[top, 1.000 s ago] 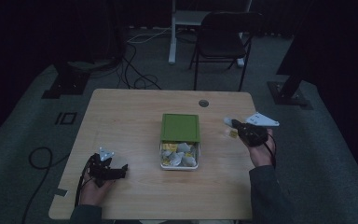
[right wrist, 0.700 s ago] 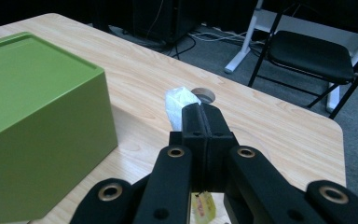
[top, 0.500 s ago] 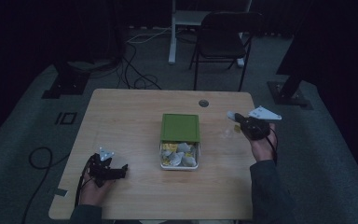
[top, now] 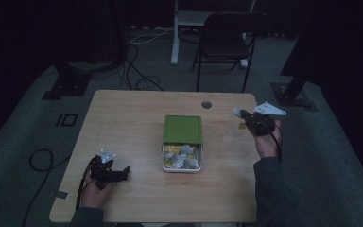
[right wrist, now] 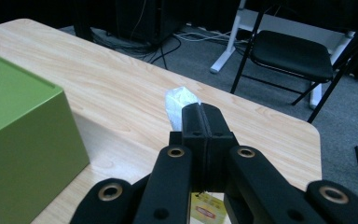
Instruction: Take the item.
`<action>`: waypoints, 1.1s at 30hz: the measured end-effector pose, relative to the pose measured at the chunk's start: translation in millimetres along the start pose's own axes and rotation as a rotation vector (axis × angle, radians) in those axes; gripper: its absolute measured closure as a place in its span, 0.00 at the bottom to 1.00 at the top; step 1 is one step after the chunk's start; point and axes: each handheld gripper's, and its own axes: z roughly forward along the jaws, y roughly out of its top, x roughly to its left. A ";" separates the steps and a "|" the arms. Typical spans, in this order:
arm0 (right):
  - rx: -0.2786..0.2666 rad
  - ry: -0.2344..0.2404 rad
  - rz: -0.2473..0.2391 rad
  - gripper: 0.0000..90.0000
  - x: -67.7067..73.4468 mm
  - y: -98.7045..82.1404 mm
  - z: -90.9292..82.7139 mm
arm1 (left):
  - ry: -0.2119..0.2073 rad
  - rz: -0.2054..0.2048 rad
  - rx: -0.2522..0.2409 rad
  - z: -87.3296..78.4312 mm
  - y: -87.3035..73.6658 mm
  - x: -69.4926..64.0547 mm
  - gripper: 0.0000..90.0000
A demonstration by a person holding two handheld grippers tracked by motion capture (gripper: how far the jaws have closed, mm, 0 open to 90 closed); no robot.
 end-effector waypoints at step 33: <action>0.067 -0.013 0.030 1.00 -6.3 -12.1 33.5 | -0.001 -0.002 0.000 0.0 0.0 -0.1 0.03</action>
